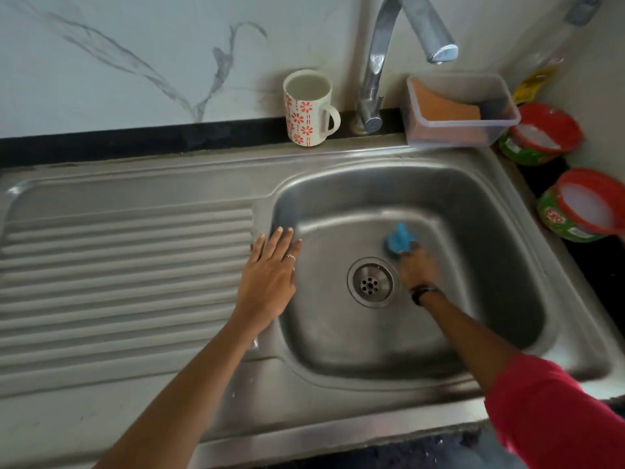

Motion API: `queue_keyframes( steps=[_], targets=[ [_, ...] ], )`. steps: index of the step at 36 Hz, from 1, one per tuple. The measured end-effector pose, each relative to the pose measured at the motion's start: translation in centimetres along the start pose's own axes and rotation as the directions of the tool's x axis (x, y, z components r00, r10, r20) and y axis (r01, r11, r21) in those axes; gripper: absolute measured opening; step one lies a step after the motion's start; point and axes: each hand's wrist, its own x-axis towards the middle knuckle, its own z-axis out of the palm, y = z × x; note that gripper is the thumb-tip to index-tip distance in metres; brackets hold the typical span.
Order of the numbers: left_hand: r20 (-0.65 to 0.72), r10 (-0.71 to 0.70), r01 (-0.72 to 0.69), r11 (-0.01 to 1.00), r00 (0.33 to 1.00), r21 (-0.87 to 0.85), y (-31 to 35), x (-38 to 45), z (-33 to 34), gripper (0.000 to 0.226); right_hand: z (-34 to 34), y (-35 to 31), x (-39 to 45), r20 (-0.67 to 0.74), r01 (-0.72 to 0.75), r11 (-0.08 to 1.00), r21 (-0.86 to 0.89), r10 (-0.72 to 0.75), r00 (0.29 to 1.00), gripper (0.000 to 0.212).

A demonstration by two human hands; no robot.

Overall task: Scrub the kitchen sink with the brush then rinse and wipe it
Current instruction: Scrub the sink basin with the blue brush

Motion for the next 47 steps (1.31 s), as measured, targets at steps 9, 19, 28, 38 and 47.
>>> queue_keyframes(
  steps=[9,19,28,38,47],
  targets=[
    [0.031,-0.002,0.001,1.000,1.000,0.018,-0.2,0.0,-0.1,0.066,7.7,-10.5,-4.6,0.179,0.228,0.965,0.127,-0.249,0.952,0.033],
    [0.089,-0.037,0.040,0.999,0.995,-0.035,0.0,0.3,-0.6,0.069,-0.4,-2.1,2.4,-0.078,-0.035,0.998,-0.056,0.030,0.996,0.034],
    [0.141,-0.054,0.059,0.998,0.988,-0.030,-0.1,0.4,-1.2,0.070,7.0,-11.6,-1.7,0.165,0.135,0.989,0.052,-0.142,0.976,0.038],
    [0.135,-0.056,0.065,0.996,0.989,-0.058,0.0,0.5,-1.3,0.066,2.2,-5.6,2.0,0.007,0.044,0.995,-0.085,-0.044,0.999,0.037],
    [0.133,-0.054,0.066,0.994,0.990,-0.086,-0.2,0.4,-1.5,0.070,6.0,-9.4,-2.4,0.152,0.111,0.994,0.005,-0.110,0.982,0.032]
  ],
)
